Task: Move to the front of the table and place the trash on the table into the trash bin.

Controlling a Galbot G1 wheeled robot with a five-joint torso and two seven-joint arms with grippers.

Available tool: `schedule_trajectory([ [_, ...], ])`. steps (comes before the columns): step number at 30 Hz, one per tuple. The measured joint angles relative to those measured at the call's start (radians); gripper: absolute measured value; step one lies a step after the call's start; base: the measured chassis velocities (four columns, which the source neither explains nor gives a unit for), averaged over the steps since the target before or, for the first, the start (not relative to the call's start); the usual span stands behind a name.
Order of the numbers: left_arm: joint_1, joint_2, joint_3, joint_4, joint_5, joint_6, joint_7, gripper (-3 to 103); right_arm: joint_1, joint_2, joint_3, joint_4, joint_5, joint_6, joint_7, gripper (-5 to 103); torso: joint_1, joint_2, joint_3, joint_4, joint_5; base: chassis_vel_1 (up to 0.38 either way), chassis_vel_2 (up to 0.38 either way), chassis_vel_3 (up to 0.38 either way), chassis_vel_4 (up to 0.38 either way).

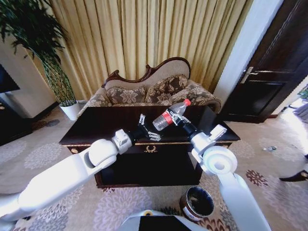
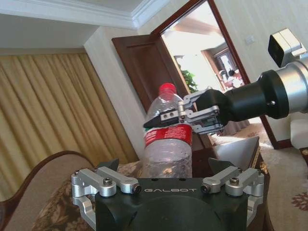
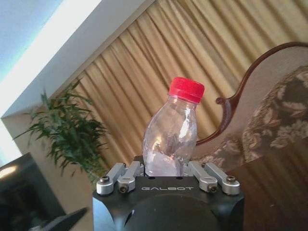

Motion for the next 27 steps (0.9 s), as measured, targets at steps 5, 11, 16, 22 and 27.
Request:
schedule_trajectory([
  [5,0.099,0.021,-0.163,-0.012,-0.065,0.038,-0.036,100,0.004,-0.006,0.023,-0.08,-0.118,0.016,0.008,30,0.0,0.0,0.0,-0.0002,0.0002,0.0,0.0,0.0,0.0],
  [11,0.219,-0.004,-0.325,0.03,-0.1,0.082,-0.166,100,0.0,-0.017,0.05,-0.127,-0.268,0.003,0.032,30,0.0,0.0,0.0,0.0002,-0.0001,0.0,0.0,0.0,0.0],
  [16,0.281,-0.011,-0.491,0.048,-0.127,0.114,-0.244,100,-0.008,-0.039,0.081,-0.125,-0.334,-0.012,0.053,30,0.0,0.0,0.0,-0.0003,0.0001,0.0,0.0,0.0,0.0],
  [22,0.417,0.006,-0.689,0.049,-0.144,0.143,-0.25,100,-0.03,-0.069,0.137,-0.157,-0.47,-0.005,0.034,30,0.0,0.0,0.0,-0.0003,0.0001,0.0,0.0,0.0,0.0],
  [27,0.531,-0.022,-0.883,0.095,-0.201,0.2,-0.336,100,-0.079,-0.09,0.198,-0.189,-0.567,0.013,0.008,30,0.0,0.0,0.0,0.0,-0.0003,0.0,0.0,0.0,0.0],
])
